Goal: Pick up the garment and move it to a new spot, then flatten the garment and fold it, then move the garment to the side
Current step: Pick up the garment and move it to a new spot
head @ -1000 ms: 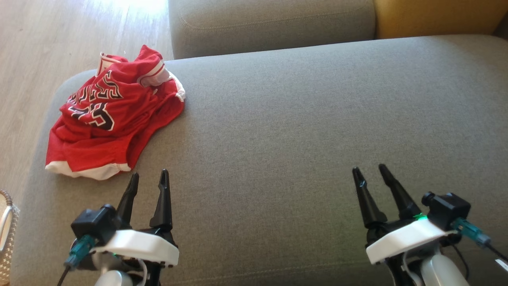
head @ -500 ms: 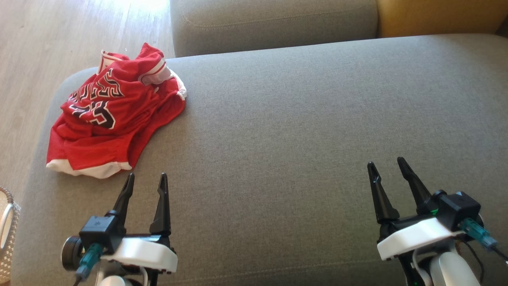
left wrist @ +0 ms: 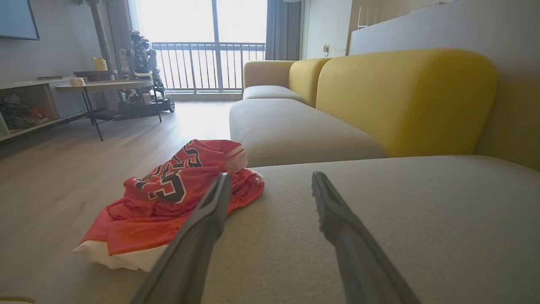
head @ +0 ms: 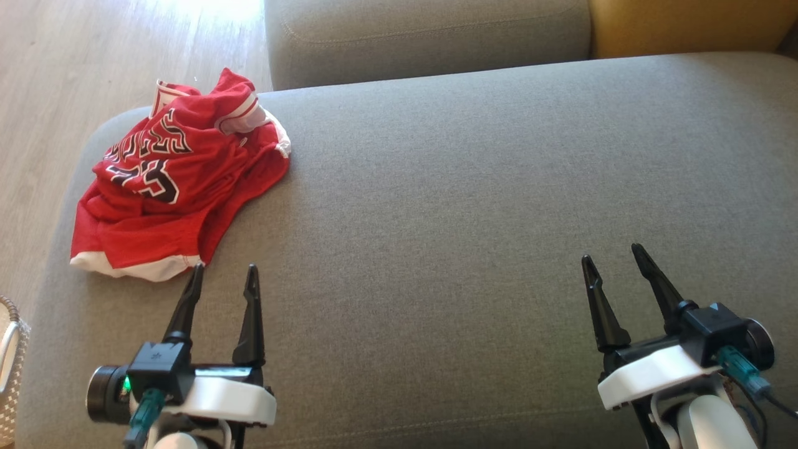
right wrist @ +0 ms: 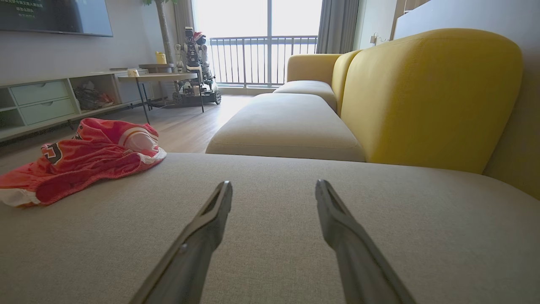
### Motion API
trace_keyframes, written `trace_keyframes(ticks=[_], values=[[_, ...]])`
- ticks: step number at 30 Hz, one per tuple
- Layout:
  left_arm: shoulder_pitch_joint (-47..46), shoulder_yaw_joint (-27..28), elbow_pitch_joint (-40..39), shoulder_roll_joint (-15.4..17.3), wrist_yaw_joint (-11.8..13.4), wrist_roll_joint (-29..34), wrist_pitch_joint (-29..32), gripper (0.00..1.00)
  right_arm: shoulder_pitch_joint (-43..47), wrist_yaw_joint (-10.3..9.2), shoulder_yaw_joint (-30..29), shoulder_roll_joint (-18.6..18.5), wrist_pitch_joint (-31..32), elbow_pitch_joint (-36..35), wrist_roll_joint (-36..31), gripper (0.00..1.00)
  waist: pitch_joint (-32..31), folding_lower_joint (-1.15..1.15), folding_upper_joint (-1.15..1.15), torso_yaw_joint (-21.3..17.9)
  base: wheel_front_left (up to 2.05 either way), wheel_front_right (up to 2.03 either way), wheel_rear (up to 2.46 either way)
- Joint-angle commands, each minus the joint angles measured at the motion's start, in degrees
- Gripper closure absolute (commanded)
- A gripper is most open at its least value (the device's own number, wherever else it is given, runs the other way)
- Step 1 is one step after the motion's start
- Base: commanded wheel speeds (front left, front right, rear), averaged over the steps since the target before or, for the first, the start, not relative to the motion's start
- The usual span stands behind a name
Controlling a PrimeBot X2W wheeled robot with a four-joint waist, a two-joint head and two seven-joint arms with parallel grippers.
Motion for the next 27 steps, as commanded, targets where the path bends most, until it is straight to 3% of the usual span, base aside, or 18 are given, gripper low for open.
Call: trace_keyframes(ticks=[1,13,20,27], values=[[-1.79,2.24,-1.32,-0.08,-0.28,0.59,-0.7,0.0,-2.39,-0.01,0.84,0.05,-0.6,-2.2,-0.41,0.0,0.03,0.0,0.0,-0.03,0.0,0.0,0.0],[-1.9,3.56,0.05,-0.4,-1.87,0.91,-0.7,0.0,-1.83,-0.01,0.47,0.05,-0.6,-3.39,-1.64,0.0,0.24,0.0,0.0,1.48,0.0,0.0,0.0],[-1.92,3.67,-0.54,-0.48,-1.23,1.06,-0.7,0.0,-1.36,-0.01,0.45,0.05,-0.6,-4.32,-2.16,0.0,0.65,0.0,0.0,5.06,0.0,0.0,0.0],[-2.41,3.64,-1.25,-0.51,-0.67,0.27,-0.7,0.0,-1.3,-0.01,0.45,0.05,-0.6,-4.94,-3.01,0.0,2.73,0.0,0.0,11.29,0.0,0.0,0.0]])
